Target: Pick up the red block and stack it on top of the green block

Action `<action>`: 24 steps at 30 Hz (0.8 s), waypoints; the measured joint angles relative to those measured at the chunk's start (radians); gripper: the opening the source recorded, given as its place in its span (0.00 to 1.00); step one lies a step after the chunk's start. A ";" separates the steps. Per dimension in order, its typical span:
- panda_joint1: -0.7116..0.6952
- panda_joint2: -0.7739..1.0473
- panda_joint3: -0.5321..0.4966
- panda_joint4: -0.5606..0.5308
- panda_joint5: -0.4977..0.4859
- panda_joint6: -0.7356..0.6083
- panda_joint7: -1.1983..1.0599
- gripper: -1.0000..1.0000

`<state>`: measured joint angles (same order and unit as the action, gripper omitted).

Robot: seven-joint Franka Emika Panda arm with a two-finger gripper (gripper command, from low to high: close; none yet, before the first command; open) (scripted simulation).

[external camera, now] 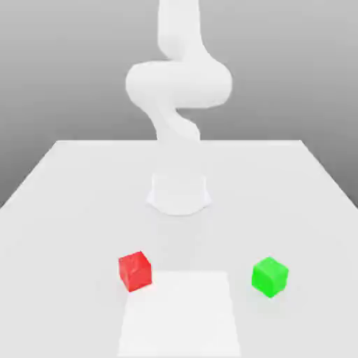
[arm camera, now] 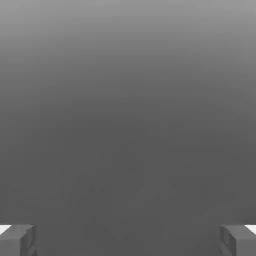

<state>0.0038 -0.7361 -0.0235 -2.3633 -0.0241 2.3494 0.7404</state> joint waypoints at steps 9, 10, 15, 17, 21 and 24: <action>0.007 0.277 -0.127 -0.266 -0.079 0.210 -0.275 0.50; 0.007 0.309 -0.144 -0.296 -0.085 0.234 -0.309 0.50; 0.013 0.487 -0.235 -0.458 -0.097 0.367 -0.509 0.50; 0.019 0.595 -0.266 -0.515 -0.069 0.446 -0.614 0.50; 0.004 0.794 -0.219 -0.528 0.107 0.601 -0.788 0.50; -0.099 0.906 -0.092 -0.512 0.215 0.694 -0.870 0.50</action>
<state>-0.0950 0.1699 -0.1154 -2.8755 0.1904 3.0433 -0.1292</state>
